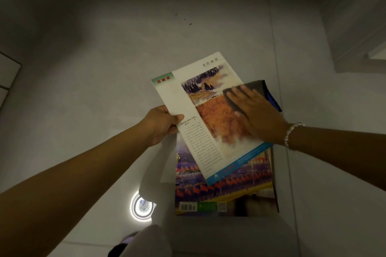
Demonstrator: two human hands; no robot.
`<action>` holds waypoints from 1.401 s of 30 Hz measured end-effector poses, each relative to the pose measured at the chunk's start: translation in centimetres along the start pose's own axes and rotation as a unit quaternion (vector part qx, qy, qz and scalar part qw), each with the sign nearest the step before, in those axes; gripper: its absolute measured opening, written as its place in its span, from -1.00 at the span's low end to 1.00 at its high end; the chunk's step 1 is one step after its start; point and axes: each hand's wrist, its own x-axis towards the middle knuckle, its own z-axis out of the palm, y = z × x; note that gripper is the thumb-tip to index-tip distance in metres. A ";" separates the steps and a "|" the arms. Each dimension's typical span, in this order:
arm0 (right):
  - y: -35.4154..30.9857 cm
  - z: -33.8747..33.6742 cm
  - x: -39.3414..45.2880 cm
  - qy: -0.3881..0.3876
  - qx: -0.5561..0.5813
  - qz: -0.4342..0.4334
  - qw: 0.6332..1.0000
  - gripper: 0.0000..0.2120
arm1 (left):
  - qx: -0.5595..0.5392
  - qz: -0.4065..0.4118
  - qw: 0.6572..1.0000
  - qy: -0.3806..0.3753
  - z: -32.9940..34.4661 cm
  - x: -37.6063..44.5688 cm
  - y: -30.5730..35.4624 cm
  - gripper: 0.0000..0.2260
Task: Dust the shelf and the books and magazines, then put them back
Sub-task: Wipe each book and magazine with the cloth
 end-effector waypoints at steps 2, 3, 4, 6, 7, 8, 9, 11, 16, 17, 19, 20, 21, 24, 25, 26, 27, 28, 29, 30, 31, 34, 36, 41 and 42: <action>-0.2 0.0 0.3 0.006 0.012 0.014 1.000 -0.44 | 0.019 0.012 1.000 -0.004 -0.5 0.1 0.7 -0.72; -0.6 0.2 0.0 0.009 0.016 0.005 1.000 -0.45 | 0.030 0.022 0.999 -0.002 -0.7 0.2 1.1 -0.72; -1.4 0.5 -0.5 0.011 0.017 -0.011 1.000 -0.46 | 0.038 0.033 0.999 -0.001 -1.0 0.3 1.4 -0.71; -3.3 1.3 -1.7 0.009 0.002 -0.073 0.997 -0.50 | 0.034 0.050 0.998 -0.016 -1.3 0.4 1.8 -0.71; -4.1 1.8 -2.4 0.002 -0.010 -0.118 0.993 -0.52 | 0.027 0.053 0.998 -0.033 -1.2 0.3 1.8 -0.71; -4.6 2.2 -2.9 -0.009 -0.017 -0.157 0.987 -0.53 | 0.017 0.051 0.997 -0.051 -1.0 0.3 1.7 -0.71; -4.9 2.4 -3.2 -0.023 -0.020 -0.181 0.983 -0.54 | 0.005 0.044 0.997 -0.064 -0.6 0.2 1.5 -0.71; -4.5 2.3 -3.1 -0.037 -0.025 -0.206 0.978 -0.54 | 0.000 0.033 0.997 -0.066 0.3 0.0 1.4 -0.73; -3.4 2.1 -2.4 -0.045 -0.001 -0.171 0.984 -0.51 | 0.042 0.045 0.998 -0.025 0.6 0.1 1.7 -0.68; -3.3 1.9 -2.0 -0.030 0.019 -0.125 0.992 -0.49 | 0.047 0.047 0.998 -0.021 0.5 0.2 1.8 -0.67; -3.2 1.1 -0.7 -0.012 0.050 -0.021 0.998 -0.50 | 0.046 0.049 0.998 -0.022 0.5 0.2 1.7 -0.67; -3.2 0.5 0.0 -0.005 0.069 0.026 0.997 -0.51 | 0.042 0.048 0.998 -0.024 0.5 0.1 1.7 -0.67; -3.3 -0.3 0.7 0.006 0.107 0.068 0.992 -0.53 | 0.037 0.048 0.998 -0.026 0.4 -0.1 1.7 -0.66; -3.5 -2.9 2.4 0.084 0.295 0.192 0.932 -0.57 | 0.039 0.049 0.997 -0.036 -0.3 -0.4 1.6 -0.64; -3.5 -3.8 3.0 0.109 0.341 0.235 0.904 -0.58 | 0.044 0.049 0.997 -0.040 -0.7 -0.5 1.6 -0.65; -3.3 -4.5 3.6 0.130 0.373 0.278 0.876 -0.59 | 0.045 0.052 0.997 -0.045 -1.1 -0.7 1.5 -0.67; -2.9 -5.2 4.3 0.144 0.402 0.317 0.847 -0.59 | 0.042 0.056 0.996 -0.052 -1.4 -0.9 1.5 -0.70; -2.4 -5.8 4.8 0.152 0.430 0.355 0.816 -0.59 | 0.036 0.062 0.996 -0.059 -1.7 -1.0 1.6 -0.73; -1.9 -6.3 5.3 0.152 0.463 0.383 0.785 -0.59 | 0.030 0.069 0.995 -0.064 -1.8 -1.2 1.6 -0.75; -1.4 -6.7 5.6 0.150 0.494 0.397 0.759 -0.59 | 0.024 0.076 0.994 -0.069 -1.9 -1.4 1.8 -0.77; -1.2 -7.0 5.8 0.148 0.515 0.395 0.746 -0.62 | 0.022 0.083 0.994 -0.073 -1.9 -1.6 1.9 -0.78; -1.3 -7.9 6.4 0.148 0.530 0.358 0.754 -0.74 | 0.016 0.102 0.992 -0.077 -1.7 -1.8 2.5 -0.76; -1.5 -8.9 6.9 0.168 0.525 0.348 0.758 -0.74 | 0.013 0.111 0.991 -0.074 -1.6 -1.9 3.1 -0.74; -1.5 -10.2 7.8 0.170 0.489 0.355 0.778 -0.70 | 0.044 0.132 0.988 -0.072 -1.4 -2.2 4.7 -0.85; -1.4 -10.1 7.9 0.165 0.489 0.362 0.776 -0.69 | 0.052 0.135 0.987 -0.075 -1.4 -2.3 5.0 -0.89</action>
